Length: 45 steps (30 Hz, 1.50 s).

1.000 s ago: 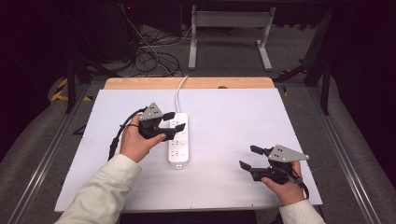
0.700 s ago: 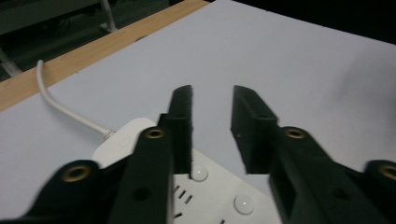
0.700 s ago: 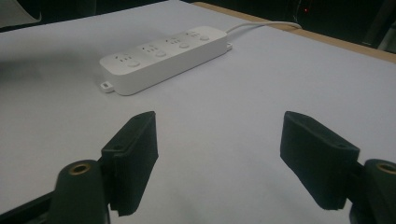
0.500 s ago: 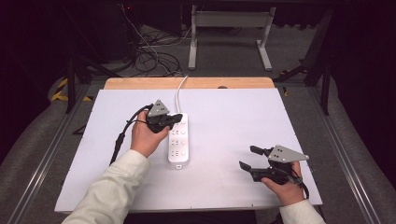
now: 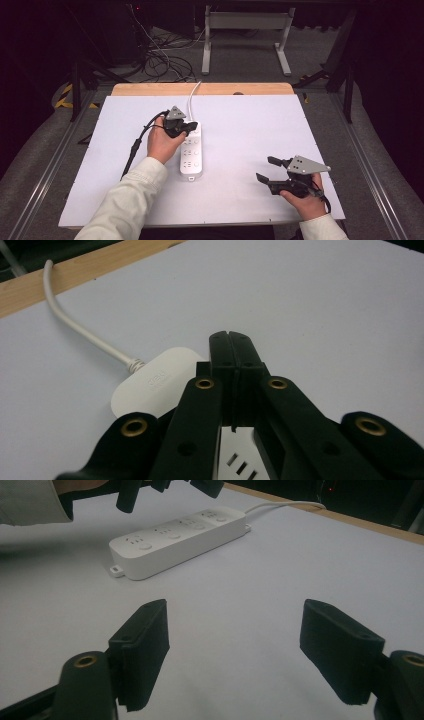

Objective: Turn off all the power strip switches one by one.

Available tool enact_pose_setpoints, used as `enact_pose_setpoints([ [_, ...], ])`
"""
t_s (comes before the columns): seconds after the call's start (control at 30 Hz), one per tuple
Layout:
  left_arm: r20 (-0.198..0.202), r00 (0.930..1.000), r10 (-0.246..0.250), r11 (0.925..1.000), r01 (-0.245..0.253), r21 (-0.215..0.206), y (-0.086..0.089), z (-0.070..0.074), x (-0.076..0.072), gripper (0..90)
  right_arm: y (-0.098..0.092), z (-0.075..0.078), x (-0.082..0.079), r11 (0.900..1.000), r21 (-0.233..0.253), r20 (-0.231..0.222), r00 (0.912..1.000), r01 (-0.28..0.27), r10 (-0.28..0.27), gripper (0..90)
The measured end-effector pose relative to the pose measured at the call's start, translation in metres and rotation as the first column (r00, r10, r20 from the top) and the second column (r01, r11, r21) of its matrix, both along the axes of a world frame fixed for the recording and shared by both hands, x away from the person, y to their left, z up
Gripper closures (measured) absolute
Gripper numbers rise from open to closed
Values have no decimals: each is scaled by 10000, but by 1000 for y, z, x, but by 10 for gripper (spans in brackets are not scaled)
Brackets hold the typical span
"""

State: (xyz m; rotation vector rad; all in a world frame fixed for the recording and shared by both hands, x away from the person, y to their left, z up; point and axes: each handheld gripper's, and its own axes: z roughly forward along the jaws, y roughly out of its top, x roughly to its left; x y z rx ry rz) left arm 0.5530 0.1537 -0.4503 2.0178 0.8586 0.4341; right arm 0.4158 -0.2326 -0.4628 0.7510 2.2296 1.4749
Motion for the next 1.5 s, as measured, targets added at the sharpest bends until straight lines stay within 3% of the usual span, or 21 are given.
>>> enact_pose_setpoints([
  [0.33, -399, 9992, 46, 9993, -31, 367, -7, -11, 7, 900, -1, 0, 0, 10000, 24, -26, 10000, -20, 20, 285],
  [0.43, -343, 9994, 63, 9983, -42, 583, -8, -12, 8, 900, -1, 0, 0, 10000, 30, -29, 10000, -22, 22, 285],
  [0.47, -512, 9987, 70, 9986, -42, 534, -10, -12, 8, 900, -1, 0, 0, 10000, 31, -18, 10000, -30, 30, 284],
  [0.53, -423, 9991, 27, 9969, 7, 788, -11, -12, 8, 900, -1, 0, 0, 10000, 30, -15, 10000, -31, 31, 285],
  [0.7, -458, 9989, 142, 9956, -99, 937, -13, -14, 8, 900, -1, 0, -1, 10000, 18, -5, 10000, -38, 38, 284],
  [1.1, -664, 9972, 354, 9937, -281, 1087, -15, -15, 8, 900, 0, 0, -1, 9999, 15, -2, 9999, -102, 102, 285],
  [1.23, -846, 9954, 456, 9952, -379, 905, -14, -15, 9, 900, 0, 1, -2, 9999, 23, 8, 9999, -116, 116, 285],
  [1.5, -1090, 9931, 425, 9951, -323, 939, -14, -13, 12, 900, 0, 0, -2, 9999, 23, -7, 9999, -137, 137, 284],
])
